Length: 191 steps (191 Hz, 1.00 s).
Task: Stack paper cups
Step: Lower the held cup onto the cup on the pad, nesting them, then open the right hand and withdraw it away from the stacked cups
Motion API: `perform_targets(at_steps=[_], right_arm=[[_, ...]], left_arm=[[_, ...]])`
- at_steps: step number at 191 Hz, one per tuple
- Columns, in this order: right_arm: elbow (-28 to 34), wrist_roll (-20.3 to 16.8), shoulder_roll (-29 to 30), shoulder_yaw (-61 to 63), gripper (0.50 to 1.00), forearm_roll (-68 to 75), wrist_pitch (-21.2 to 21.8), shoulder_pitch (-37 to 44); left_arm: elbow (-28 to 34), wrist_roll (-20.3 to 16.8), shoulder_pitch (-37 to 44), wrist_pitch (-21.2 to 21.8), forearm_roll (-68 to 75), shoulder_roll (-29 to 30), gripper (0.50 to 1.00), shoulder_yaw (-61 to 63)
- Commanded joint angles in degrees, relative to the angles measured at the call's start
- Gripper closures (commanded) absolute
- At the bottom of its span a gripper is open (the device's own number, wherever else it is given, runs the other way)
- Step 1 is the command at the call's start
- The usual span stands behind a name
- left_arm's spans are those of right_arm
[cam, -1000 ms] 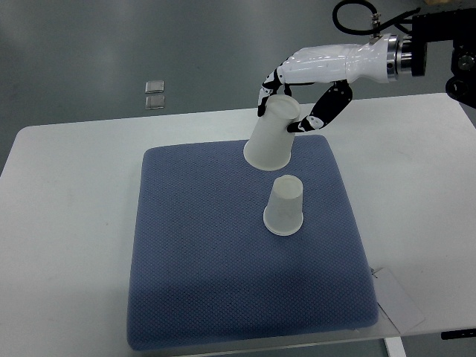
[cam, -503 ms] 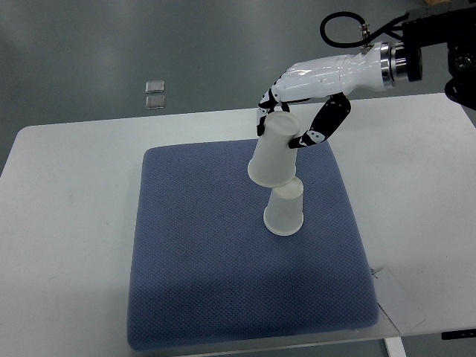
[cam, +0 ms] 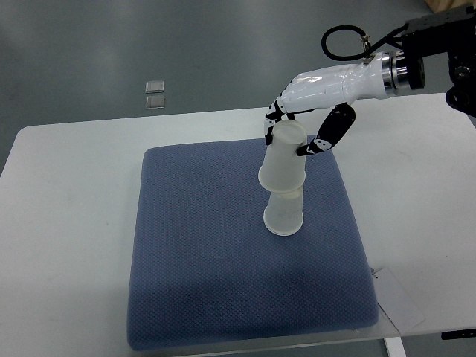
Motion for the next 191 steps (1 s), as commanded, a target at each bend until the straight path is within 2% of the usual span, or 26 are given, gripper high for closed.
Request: perform_targets(at_steps=[1,48,170,180,191], right_arm=[[0.38,0.37,-0.13,0.00,0.961,-0.12,0.91,-0.06],[1.52,0.46,-0.92,0.00,0.951,-0.12,2.49,0.03],[1.43,-0.16,-0.66,0.17,0.951,-0.03,0.91,-1.73],[1.34,-0.25,-0.66,0.17,0.942,0.06,0.29,-2.34],[1.17,-0.25,-0.57,0.26,0.900,0.15,-0.67,-2.78]], left_arm=[[-0.02,0.00,0.00,0.00,0.00,0.00,0.500,0.00],[-0.02,0.00,0.00,0.00,0.00,0.00,0.500,0.00],[0.07,0.00,0.00,0.00,0.00,0.00,0.500,0.00],[0.07,0.00,0.00,0.00,0.00,0.00,0.500,0.00],[-0.02,0.00,0.00,0.00,0.00,0.00,0.500,0.00]])
